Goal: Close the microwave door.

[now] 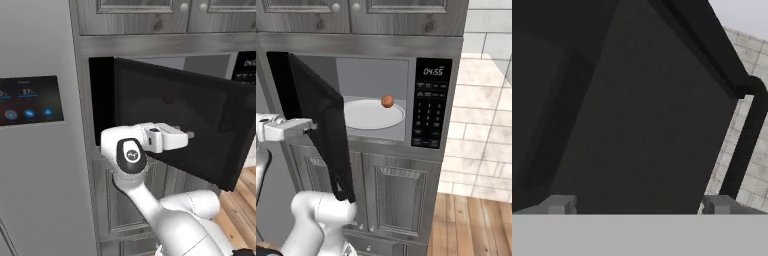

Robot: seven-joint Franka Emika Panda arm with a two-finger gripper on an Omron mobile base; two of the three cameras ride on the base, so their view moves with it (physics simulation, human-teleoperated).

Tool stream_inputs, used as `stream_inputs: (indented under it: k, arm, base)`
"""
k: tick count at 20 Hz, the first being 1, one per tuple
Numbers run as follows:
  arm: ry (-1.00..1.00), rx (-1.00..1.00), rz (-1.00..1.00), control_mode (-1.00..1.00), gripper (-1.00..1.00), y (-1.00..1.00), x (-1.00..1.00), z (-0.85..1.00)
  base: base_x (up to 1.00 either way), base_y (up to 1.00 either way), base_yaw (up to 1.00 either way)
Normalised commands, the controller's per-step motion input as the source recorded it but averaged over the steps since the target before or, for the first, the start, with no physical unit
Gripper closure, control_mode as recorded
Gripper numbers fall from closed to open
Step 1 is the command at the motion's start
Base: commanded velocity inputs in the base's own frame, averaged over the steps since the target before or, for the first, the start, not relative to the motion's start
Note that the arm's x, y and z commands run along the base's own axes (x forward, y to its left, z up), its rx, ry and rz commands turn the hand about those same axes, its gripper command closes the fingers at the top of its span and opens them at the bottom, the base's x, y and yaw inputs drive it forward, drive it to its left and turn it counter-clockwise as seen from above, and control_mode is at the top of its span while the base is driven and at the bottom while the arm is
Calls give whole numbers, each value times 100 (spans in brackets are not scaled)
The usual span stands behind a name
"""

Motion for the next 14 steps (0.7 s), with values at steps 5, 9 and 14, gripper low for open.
stream_inputs:
  k: [5, 9, 14]
  arm:
    - [0, 4, 24, -100, -100, -92, 12, 16]
    - [0, 13, 42, -100, -100, -65, 19, 17]
    - [3, 16, 54, -100, -100, -44, 50, 10]
  base:
    - [0, 0, 0]
    - [0, 0, 0]
    - [0, 0, 0]
